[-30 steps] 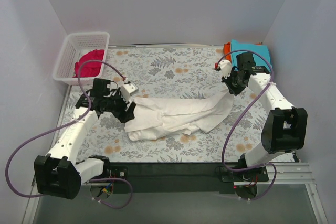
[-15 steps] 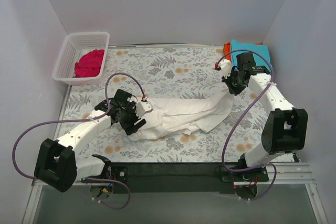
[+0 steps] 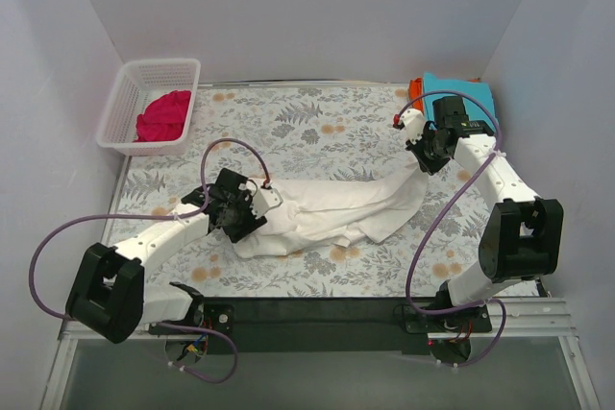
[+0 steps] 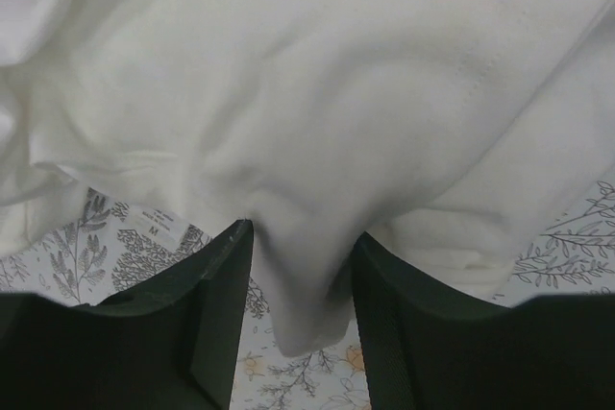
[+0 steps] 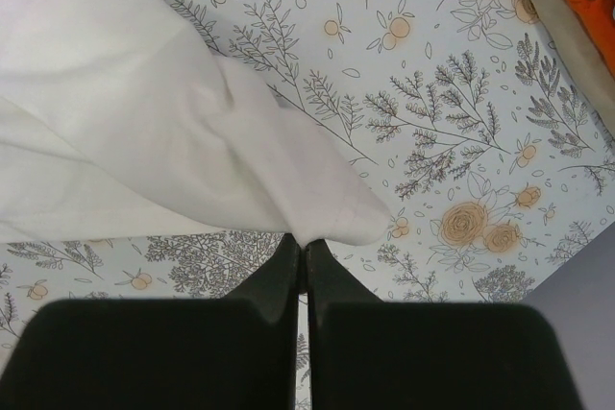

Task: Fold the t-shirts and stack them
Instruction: Flatten the tshirt out

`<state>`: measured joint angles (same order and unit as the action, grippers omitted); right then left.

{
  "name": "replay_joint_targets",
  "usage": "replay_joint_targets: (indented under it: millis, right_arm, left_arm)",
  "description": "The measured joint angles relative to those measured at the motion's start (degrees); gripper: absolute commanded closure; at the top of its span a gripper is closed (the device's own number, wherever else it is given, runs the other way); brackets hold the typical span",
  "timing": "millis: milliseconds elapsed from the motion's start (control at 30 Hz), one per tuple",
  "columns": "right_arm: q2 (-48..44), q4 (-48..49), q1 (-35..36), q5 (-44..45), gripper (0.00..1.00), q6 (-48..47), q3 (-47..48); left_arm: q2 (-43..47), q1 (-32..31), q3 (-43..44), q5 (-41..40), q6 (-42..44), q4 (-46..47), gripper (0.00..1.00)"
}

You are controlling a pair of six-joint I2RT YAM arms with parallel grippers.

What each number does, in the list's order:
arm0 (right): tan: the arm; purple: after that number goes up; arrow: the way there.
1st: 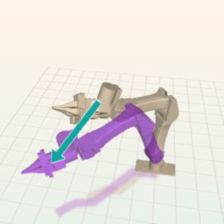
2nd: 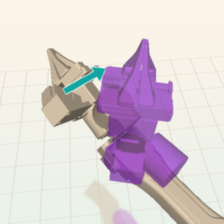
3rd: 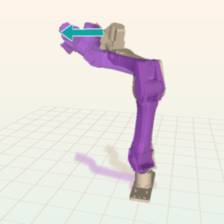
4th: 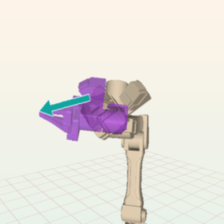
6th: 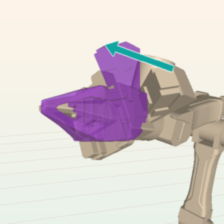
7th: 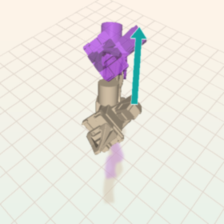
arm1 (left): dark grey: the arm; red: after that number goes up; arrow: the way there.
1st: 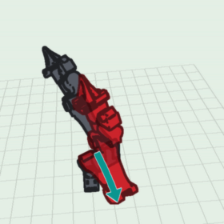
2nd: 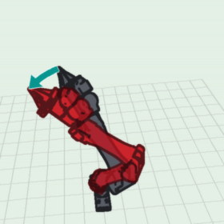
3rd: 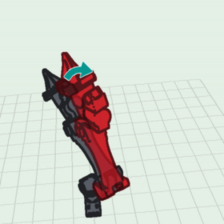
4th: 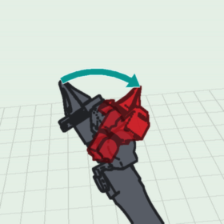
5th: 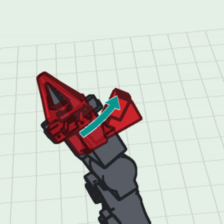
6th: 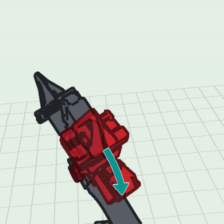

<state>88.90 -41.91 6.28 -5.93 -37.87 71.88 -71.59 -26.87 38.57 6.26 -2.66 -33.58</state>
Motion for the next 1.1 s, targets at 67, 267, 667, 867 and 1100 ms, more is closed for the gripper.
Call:
replay_joint_targets:
  millis: [67,267,667,867,1100]
  right_arm:
    - [0.0,0.0,0.0,0.0,0.99,0.0,0.0]
    - [0.0,0.0,0.0,0.0,0.99,0.07,0.0]
    - [-0.2,-0.02,0.0,0.04,0.99,0.15,0.04]
    - [-2.86,-0.48,-0.24,0.74,0.99,0.0,3.15]
    - [-8.2,-1.42,-0.42,1.29,0.99,0.24,13.64]
  left_arm:
    - [-0.61,0.02,0.02,-1.44,-0.17,1.4,0.61]
    - [1.05,0.02,2.12,-2.62,-1.79,2.32,0.59]
    - [2.16,2.05,7.45,-1.27,-6.4,2.08,1.0]
    - [-0.17,15.32,23.61,4.02,-12.85,-0.37,1.0]
    - [-0.07,22.95,42.29,7.3,-21.07,-1.22,1.0]
